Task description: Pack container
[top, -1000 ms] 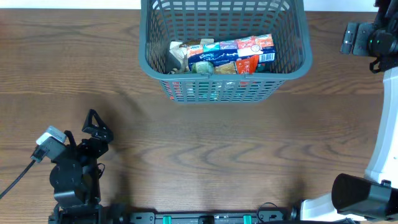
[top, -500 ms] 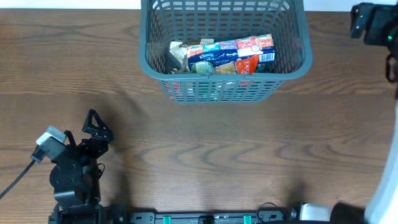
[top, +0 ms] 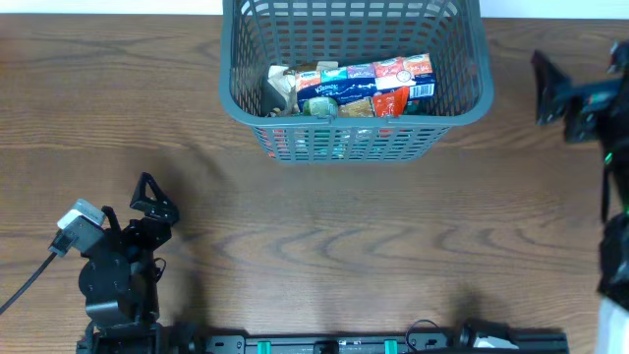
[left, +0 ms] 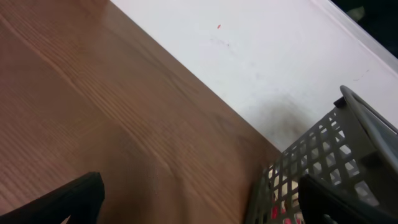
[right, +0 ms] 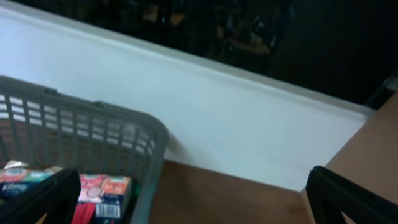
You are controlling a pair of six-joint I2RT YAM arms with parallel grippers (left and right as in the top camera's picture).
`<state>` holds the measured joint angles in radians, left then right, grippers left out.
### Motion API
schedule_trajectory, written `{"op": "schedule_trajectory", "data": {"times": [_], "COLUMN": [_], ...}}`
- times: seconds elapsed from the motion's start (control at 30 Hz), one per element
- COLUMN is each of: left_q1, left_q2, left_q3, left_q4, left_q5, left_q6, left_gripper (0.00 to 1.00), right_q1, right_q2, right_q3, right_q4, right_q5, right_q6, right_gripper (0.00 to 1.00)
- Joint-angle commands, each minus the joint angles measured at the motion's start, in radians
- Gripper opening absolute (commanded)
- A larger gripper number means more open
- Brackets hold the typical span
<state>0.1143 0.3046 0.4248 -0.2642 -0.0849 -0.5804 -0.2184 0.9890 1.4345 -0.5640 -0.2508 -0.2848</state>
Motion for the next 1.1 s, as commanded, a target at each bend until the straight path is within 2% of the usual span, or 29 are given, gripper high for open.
{"op": "schedule_trajectory", "data": {"times": [0.0, 0.23, 0.63, 1.07], "left_q1": [0.001, 0.001, 0.001, 0.001], "left_q2": [-0.009, -0.009, -0.009, -0.009], "left_q3": [-0.005, -0.005, -0.005, -0.005], "left_q4": [0.004, 0.004, 0.004, 0.004], "left_q5": [0.003, 0.003, 0.003, 0.003], "left_q6": [-0.009, -0.009, -0.009, -0.009], "left_gripper": [0.99, 0.99, 0.99, 0.99], "right_q1": [0.004, 0.004, 0.009, 0.017], "right_q2": [-0.098, -0.27, -0.518, -0.751], "right_q3": [-0.123, -0.342, -0.769, -1.049], "right_q4": [0.039, 0.089, 0.332, 0.464], "right_q5": [-0.02, -0.053, -0.18, -0.145], "right_q6": [-0.018, -0.019, -0.018, 0.033], "right_gripper": [0.99, 0.99, 0.99, 0.99]}}
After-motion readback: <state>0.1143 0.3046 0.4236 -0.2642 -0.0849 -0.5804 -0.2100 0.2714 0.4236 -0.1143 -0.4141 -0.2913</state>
